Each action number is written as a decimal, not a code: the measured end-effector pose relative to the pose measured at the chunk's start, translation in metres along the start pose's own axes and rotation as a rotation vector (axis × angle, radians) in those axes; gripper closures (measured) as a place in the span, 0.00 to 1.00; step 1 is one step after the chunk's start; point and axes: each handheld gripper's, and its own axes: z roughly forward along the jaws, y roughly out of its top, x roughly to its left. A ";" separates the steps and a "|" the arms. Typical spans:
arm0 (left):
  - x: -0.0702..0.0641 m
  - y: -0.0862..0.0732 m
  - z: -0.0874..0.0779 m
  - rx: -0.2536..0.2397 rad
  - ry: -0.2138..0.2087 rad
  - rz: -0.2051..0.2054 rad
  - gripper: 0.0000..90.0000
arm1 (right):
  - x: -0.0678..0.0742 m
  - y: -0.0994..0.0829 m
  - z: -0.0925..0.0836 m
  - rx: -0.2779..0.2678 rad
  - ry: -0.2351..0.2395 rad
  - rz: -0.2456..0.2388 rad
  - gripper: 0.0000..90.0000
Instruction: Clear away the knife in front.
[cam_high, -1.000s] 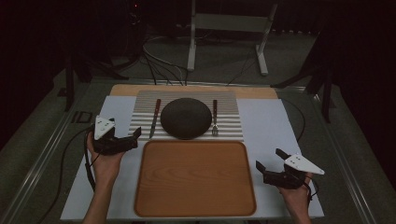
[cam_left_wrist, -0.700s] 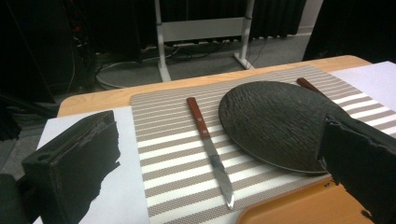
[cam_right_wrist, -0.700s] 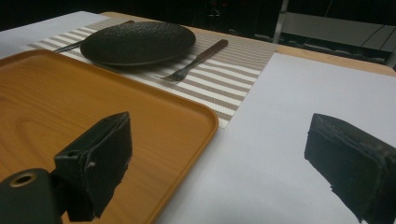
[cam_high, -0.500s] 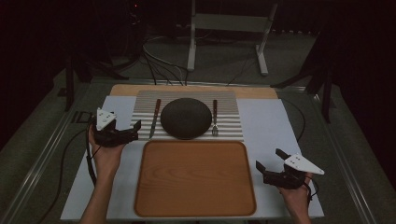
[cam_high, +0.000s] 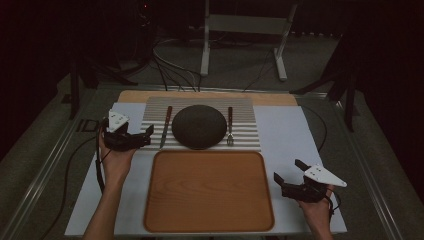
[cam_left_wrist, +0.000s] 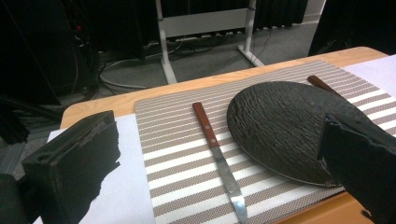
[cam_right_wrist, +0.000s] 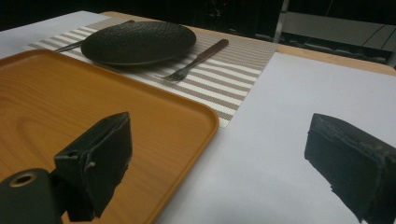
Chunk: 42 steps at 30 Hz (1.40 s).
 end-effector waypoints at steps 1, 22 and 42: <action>0.000 0.001 0.001 0.001 -0.001 0.001 0.00 | 0.000 0.000 0.000 0.000 0.000 0.000 0.08; 0.002 0.009 0.029 0.055 0.002 0.004 0.00 | -0.001 0.000 0.000 -0.001 0.003 0.005 0.08; 0.009 0.014 0.050 0.076 0.007 -0.061 0.00 | -0.001 0.000 -0.001 0.000 0.001 0.000 0.08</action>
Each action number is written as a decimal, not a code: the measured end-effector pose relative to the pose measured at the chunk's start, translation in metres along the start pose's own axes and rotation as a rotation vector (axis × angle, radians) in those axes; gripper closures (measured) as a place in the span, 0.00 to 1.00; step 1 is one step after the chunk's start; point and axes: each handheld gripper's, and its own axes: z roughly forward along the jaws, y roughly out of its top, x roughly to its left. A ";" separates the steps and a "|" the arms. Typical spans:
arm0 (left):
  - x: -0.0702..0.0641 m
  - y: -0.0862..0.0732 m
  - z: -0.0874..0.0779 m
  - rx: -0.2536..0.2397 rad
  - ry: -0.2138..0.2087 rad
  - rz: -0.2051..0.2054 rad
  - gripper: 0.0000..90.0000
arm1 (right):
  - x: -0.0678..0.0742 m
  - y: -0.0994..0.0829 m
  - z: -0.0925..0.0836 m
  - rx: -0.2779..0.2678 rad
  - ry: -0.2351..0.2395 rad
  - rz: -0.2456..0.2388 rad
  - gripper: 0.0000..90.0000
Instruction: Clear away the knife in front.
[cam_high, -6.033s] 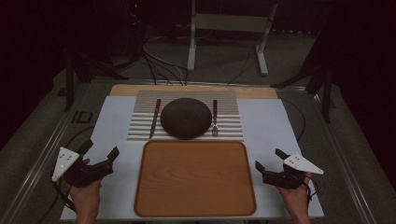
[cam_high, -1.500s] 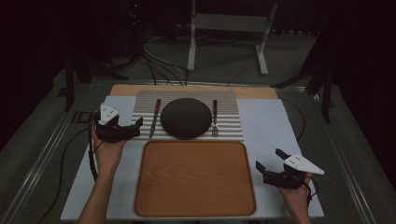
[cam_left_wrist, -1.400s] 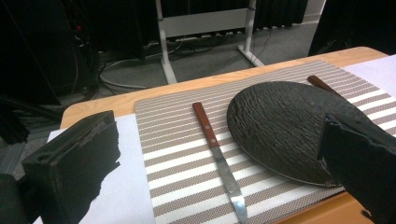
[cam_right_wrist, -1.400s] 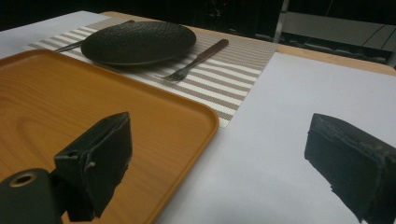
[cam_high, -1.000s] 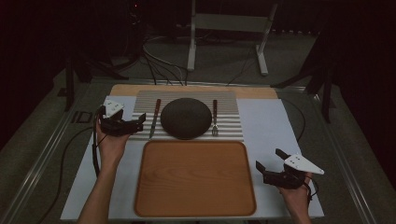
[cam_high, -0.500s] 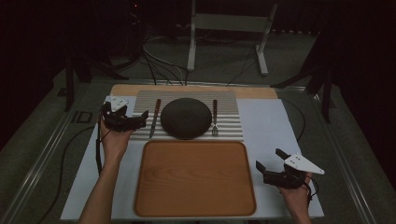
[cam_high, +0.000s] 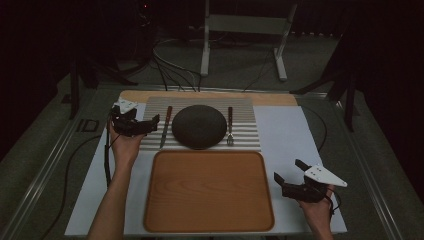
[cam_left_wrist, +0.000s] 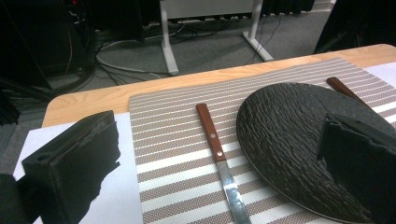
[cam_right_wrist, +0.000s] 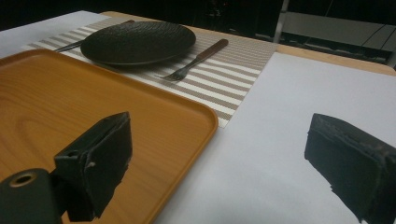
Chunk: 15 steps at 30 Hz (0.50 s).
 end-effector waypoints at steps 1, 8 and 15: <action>0.000 0.000 0.000 0.000 0.000 0.000 0.00 | 0.000 0.000 0.000 0.000 0.000 0.000 0.08; 0.002 0.003 0.010 0.029 0.017 -0.003 0.00 | 0.000 0.000 0.000 0.001 0.001 0.000 0.08; 0.005 0.006 0.016 0.052 0.035 -0.006 0.00 | 0.000 0.000 0.000 0.001 0.002 0.000 0.08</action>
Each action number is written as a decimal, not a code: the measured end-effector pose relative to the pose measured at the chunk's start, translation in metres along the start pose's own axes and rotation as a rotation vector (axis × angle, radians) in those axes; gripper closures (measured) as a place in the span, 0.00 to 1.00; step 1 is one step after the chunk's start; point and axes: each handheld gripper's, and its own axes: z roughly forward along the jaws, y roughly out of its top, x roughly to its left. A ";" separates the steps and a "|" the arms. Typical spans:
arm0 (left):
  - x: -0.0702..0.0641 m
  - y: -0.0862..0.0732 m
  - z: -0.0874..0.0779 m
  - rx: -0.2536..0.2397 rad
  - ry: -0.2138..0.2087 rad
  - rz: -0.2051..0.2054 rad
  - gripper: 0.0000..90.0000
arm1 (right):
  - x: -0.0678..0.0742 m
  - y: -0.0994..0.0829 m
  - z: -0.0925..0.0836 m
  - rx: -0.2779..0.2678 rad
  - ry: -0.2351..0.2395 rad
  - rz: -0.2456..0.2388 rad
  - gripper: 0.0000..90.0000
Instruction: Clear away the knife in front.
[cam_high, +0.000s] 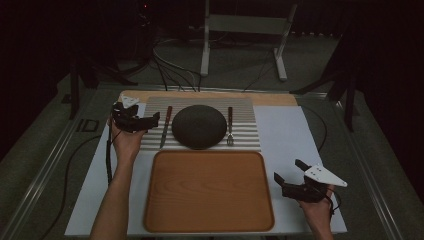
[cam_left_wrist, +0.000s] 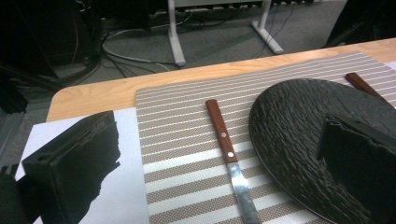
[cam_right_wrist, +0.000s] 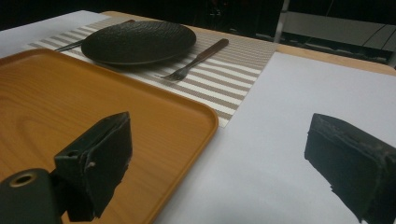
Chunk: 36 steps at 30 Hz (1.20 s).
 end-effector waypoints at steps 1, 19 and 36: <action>0.001 0.001 0.002 0.009 0.007 -0.002 0.00 | 0.000 0.000 0.000 0.000 0.000 0.000 0.08; 0.002 -0.002 0.026 0.053 0.010 -0.021 0.00 | 0.000 0.000 0.000 0.001 0.002 0.001 0.08; -0.006 -0.006 0.042 0.079 0.001 -0.058 0.00 | -0.001 0.000 0.001 0.001 0.003 0.003 0.08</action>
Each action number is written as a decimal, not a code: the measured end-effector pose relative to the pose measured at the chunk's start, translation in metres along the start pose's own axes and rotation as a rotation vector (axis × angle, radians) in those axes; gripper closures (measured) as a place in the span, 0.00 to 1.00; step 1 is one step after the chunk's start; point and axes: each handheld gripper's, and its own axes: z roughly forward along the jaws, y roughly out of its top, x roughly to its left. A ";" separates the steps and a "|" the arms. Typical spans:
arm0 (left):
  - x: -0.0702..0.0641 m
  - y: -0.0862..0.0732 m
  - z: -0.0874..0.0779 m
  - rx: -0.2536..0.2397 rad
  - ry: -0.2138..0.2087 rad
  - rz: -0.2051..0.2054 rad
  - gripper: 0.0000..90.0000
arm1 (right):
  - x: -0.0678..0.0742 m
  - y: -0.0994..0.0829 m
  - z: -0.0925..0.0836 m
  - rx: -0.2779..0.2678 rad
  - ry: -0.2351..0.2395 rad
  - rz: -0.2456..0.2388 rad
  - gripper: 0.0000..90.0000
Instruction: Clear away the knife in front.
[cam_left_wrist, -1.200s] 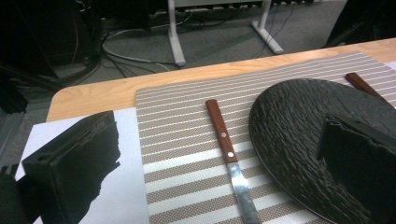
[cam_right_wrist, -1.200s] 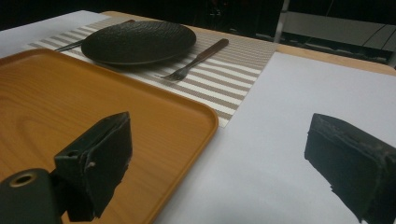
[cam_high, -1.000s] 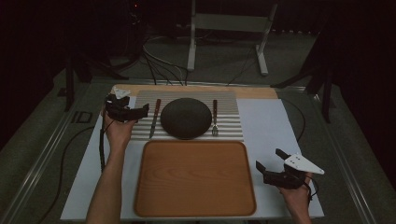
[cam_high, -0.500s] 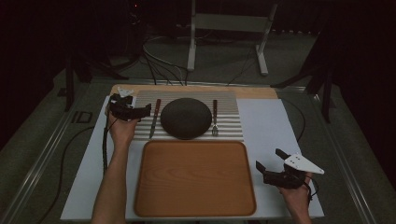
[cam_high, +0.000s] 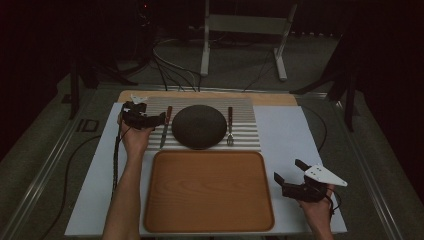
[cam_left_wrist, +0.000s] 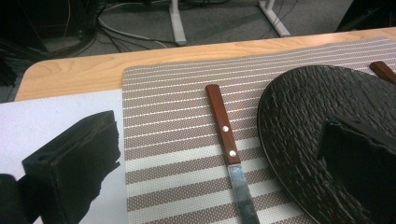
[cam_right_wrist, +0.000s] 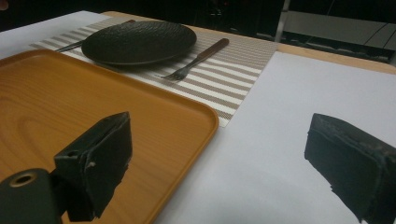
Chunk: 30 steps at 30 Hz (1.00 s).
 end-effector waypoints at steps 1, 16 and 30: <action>0.000 0.000 0.001 -0.001 0.001 -0.001 0.00 | 0.000 0.000 0.000 0.000 0.000 0.000 0.08; -0.005 -0.005 0.016 0.028 0.041 -0.034 0.07 | -0.001 0.000 -0.001 -0.006 -0.002 0.009 0.08; -0.013 -0.014 0.036 0.088 0.029 -0.021 0.18 | -0.001 0.000 -0.001 -0.006 0.000 0.013 0.08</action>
